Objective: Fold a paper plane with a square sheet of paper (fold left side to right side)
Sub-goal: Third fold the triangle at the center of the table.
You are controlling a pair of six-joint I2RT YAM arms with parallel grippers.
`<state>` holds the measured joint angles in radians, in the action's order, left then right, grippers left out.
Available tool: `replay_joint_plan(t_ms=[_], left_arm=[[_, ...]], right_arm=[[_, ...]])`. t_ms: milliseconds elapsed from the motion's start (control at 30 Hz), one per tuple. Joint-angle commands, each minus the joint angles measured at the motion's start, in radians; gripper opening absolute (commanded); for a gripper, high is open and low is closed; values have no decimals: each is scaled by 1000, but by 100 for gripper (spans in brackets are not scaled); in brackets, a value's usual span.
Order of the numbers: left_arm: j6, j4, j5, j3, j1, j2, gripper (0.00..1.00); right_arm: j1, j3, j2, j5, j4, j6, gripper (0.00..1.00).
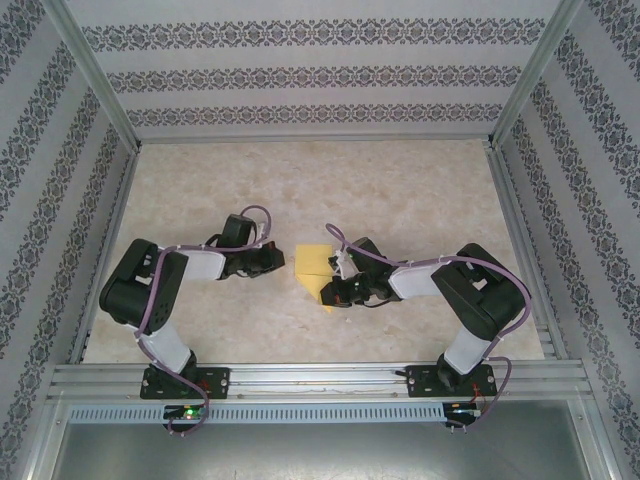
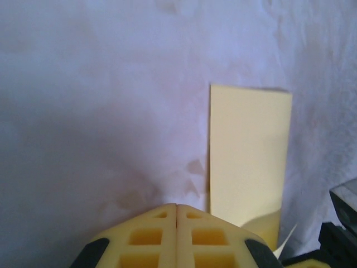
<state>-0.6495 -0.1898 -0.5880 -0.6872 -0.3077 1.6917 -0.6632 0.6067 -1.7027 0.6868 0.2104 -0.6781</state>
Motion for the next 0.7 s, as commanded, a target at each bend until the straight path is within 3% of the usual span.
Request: replay_joint_plan(t_ms=[0,167,367,667], left_arm=[[49,63,32,-12,-1,-86,3],[43,37,-12,19,-86,-157,3],[-15,-59,-35,31,-196,-113,3],[-24,-84,-20,14,-232,3,3]], right_arm=[[-6,-46,-63,-101,-144,17,0],[-8,-47,-60,-103,-139,13,0],[-9,-51,-58,-107,-138,14,0],[-7,-51,-62,-107,-135,11,0]])
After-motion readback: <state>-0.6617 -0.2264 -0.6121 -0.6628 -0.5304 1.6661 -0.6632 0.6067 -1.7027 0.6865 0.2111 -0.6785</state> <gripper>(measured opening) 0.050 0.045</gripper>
